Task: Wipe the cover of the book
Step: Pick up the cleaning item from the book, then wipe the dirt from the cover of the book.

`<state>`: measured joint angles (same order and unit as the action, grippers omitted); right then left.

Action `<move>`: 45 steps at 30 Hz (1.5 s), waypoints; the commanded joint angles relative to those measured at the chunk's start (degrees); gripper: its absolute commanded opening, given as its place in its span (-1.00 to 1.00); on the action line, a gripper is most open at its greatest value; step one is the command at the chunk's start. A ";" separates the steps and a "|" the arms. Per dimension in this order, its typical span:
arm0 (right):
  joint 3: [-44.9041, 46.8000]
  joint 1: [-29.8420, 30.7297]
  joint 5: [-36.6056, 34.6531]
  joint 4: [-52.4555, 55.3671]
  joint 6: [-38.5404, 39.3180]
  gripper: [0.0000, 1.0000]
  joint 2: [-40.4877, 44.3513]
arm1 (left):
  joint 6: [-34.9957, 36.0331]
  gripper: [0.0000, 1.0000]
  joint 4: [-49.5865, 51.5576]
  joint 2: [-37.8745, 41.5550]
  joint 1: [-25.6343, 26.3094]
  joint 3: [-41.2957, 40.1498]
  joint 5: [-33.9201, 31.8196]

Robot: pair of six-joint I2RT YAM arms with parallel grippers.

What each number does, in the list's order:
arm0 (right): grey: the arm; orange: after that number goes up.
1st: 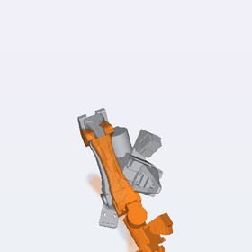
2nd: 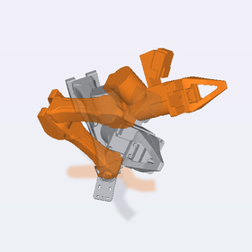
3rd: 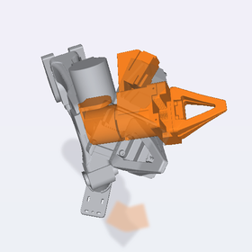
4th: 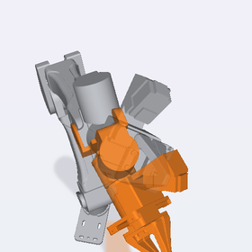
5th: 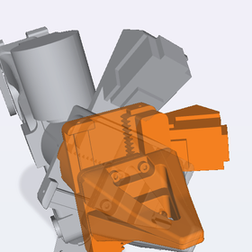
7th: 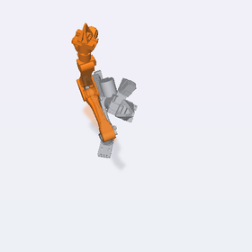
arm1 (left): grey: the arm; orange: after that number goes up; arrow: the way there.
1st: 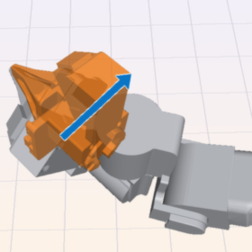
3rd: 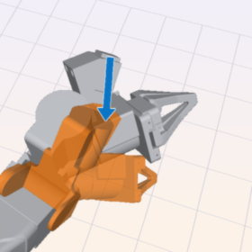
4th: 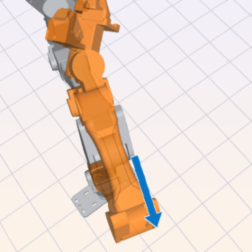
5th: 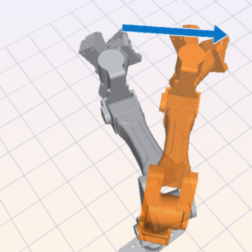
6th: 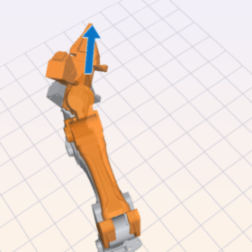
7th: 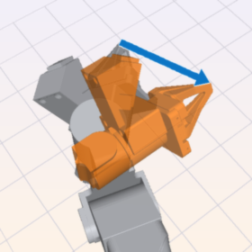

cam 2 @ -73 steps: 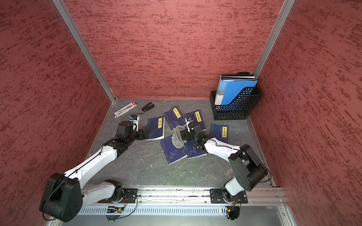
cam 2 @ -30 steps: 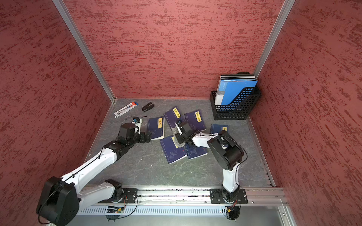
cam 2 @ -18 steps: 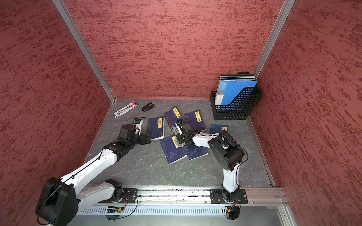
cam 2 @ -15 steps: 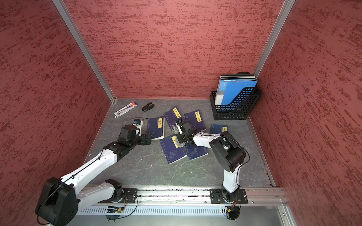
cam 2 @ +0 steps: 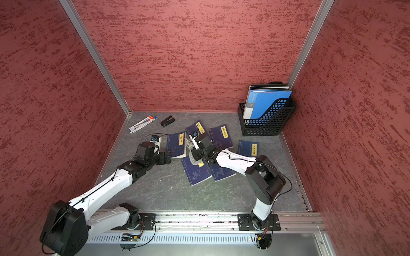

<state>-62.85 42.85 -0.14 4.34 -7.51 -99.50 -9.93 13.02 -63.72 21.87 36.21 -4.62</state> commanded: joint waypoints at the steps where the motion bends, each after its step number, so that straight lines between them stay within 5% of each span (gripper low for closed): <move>1: 2.21 0.11 1.12 -3.35 -4.12 -0.81 -2.13 | -1.01 1.00 1.42 0.31 0.28 1.14 -0.47; 11: 9.74 0.52 -1.25 -6.98 -8.56 -0.85 -6.14 | -1.40 0.99 2.08 1.67 0.28 1.32 -0.12; 28: 33.29 8.30 -1.67 -3.44 -19.37 -0.87 11.71 | -1.49 0.99 2.29 0.28 0.28 2.71 -0.12; 33: 30.05 8.21 -3.85 -3.75 -17.59 -0.86 10.08 | -1.21 0.99 2.43 -0.41 0.26 3.08 -0.11; 45: 7.50 3.97 -9.88 -2.18 -13.50 -0.86 -11.39 | -2.35 0.99 3.51 1.04 0.28 3.49 0.93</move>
<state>-54.61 48.29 -7.29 -4.56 -22.06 -106.48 -11.64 15.88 -63.70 21.87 38.06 -4.32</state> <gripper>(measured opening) 0.081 0.996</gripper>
